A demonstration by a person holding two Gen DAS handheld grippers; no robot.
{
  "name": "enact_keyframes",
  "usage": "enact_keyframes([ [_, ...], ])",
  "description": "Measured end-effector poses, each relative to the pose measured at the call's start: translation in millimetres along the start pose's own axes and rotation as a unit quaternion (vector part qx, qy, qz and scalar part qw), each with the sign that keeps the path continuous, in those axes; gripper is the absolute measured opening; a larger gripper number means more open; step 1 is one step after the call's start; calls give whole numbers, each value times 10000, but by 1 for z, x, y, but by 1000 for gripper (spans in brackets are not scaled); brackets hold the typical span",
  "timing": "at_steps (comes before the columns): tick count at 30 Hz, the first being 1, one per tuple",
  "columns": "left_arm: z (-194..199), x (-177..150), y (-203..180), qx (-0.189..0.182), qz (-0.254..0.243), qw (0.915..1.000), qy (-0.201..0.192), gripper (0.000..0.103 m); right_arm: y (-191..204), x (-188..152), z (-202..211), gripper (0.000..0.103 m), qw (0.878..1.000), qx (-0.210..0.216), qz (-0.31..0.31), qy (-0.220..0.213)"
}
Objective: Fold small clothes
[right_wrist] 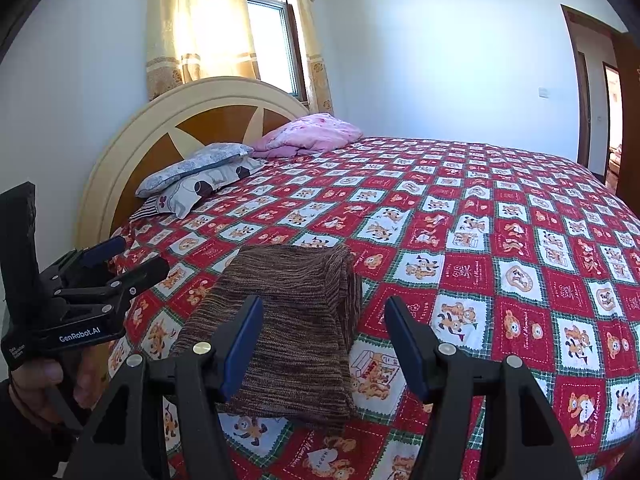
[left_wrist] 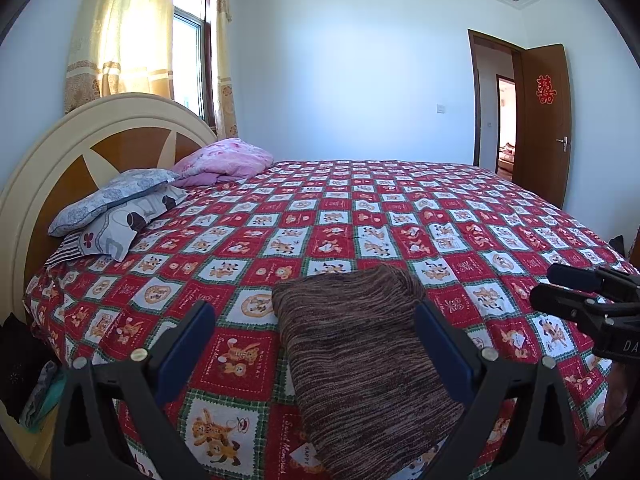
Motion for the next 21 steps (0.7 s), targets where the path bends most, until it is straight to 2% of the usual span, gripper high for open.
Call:
enact_keyframes([
  [16, -2, 0, -2, -24, 38, 9999, 102, 103, 1, 5, 3, 64, 9999, -52, 26, -141],
  [21, -3, -1, -1, 83, 36, 9999, 114, 103, 2, 5, 3, 64, 9999, -48, 52, -156],
])
Point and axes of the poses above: each gripper's, at about its wrist camera, not at the fingertips, and z roughly against the way its jaws point, y to its left, x to its top, the point moved 2 cm from there along -z, roughly the way its jaws point, and after that the axes turned 7 degrees about -y, right-handed, at the moved point
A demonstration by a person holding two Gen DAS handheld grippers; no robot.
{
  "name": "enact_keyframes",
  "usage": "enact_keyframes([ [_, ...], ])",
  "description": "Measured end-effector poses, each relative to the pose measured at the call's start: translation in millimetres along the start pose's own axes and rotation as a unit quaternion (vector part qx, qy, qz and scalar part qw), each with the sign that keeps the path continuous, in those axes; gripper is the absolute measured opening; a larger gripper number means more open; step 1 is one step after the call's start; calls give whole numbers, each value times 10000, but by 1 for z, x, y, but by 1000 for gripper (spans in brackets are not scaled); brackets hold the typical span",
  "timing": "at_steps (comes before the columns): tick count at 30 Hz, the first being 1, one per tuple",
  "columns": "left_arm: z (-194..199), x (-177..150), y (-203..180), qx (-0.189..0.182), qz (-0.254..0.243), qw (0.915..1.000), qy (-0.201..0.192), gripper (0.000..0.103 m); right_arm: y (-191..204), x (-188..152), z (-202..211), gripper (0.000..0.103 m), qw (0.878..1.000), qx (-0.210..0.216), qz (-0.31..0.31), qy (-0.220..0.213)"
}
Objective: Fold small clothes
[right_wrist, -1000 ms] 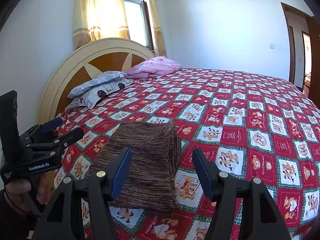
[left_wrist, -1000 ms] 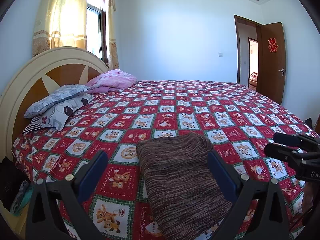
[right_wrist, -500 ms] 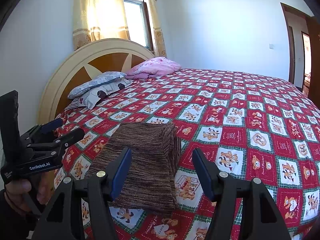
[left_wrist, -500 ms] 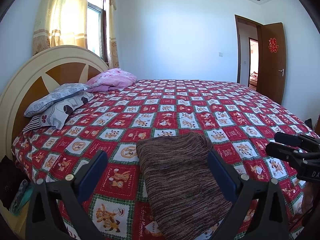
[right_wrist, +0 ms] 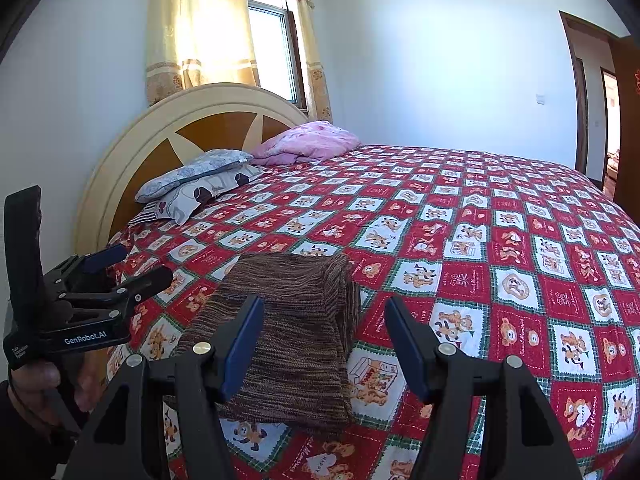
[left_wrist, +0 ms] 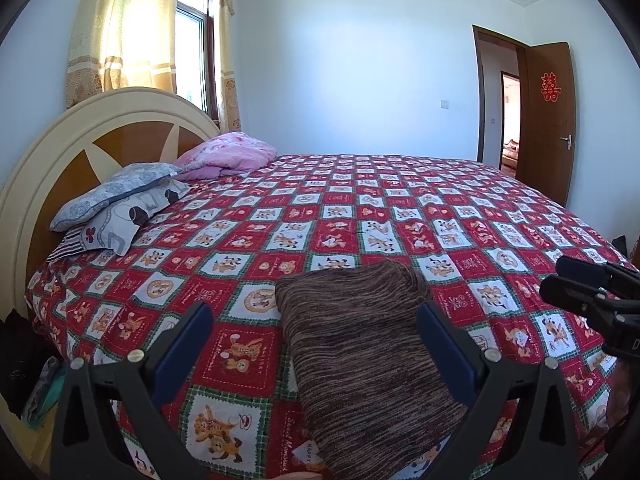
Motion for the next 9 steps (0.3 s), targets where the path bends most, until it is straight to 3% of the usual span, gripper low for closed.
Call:
enact_keyframes([
  [9, -3, -4, 8, 19, 104, 9999, -22, 103, 1, -1, -1, 64, 10000, 6, 10, 42],
])
Point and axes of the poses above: each gripper's, at about its wrist camera, not at the fingertips, and z roughly against the way its jaws point, y to its left, x to its top, the point moved 2 cm from there along -z, roughly the way its jaws point, and after that the axes turned 7 degrees about -y, right-handed, at the moved point
